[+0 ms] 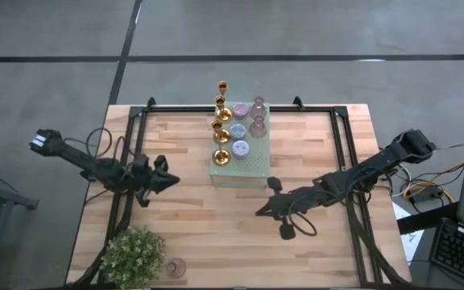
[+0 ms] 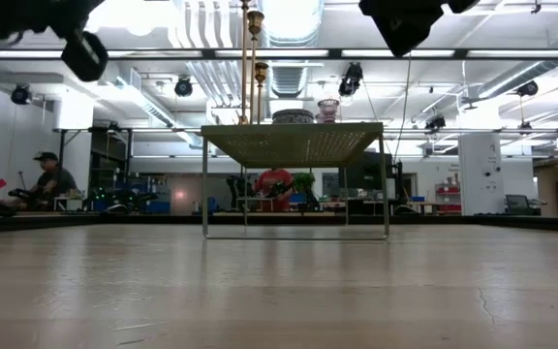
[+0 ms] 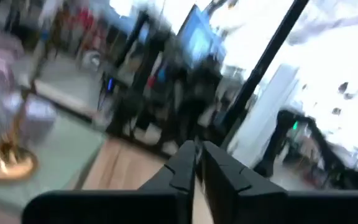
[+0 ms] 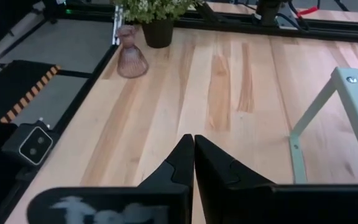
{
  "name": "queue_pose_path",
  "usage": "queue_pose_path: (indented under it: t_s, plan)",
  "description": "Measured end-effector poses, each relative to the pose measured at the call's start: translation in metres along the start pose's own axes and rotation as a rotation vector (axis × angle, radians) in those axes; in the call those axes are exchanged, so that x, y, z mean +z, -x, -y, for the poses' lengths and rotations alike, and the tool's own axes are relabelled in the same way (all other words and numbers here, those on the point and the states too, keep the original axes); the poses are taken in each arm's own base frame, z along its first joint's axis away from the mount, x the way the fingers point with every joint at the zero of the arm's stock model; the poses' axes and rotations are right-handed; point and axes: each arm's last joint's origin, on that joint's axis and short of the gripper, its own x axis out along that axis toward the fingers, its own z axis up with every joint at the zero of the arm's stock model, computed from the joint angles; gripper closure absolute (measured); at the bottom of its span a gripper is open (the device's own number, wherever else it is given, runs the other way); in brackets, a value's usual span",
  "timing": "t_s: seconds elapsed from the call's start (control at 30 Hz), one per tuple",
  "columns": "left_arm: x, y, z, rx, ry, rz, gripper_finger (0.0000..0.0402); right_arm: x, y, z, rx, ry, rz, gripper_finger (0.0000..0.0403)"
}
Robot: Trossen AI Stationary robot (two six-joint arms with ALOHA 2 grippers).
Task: Pick & Place candle stick holders
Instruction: Move the pink glass candle holder to the center of the table
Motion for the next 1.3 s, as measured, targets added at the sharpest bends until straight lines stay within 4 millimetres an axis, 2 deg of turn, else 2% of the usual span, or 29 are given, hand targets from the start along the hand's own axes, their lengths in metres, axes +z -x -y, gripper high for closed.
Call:
queue_pose_path:
  t_s: [0.17,0.43,0.63,0.83,0.97,1.07,1.3]
  plan:
    - [0.012,-0.030,0.018,0.102,-0.019,-0.190,0.0322,-0.001,0.002,0.001,0.001,-0.004,0.003,0.0394]
    - [0.007,-0.069,0.048,0.322,0.034,-0.668,0.0254,-0.003,0.003,-0.003,0.013,-0.011,-0.001,0.0394]
    - [0.001,-0.103,0.089,0.194,0.054,-0.818,0.0253,-0.003,0.003,-0.004,0.016,-0.010,-0.002,0.0394]
    - [-0.006,-0.122,0.117,0.225,0.060,-0.964,0.0255,-0.003,0.003,-0.004,0.017,-0.010,-0.001,0.0394]
    - [-0.015,-0.133,0.131,0.277,0.049,-1.059,0.0255,-0.003,0.003,-0.004,0.016,-0.010,-0.001,0.0394]
    - [-0.015,-0.142,0.142,0.300,0.046,-1.133,0.0255,-0.003,0.003,-0.004,0.016,-0.010,-0.001,0.0394]
    - [-0.028,-0.153,0.157,0.404,0.087,-1.378,0.0255,-0.003,0.003,-0.004,0.016,-0.010,-0.002,0.0394]
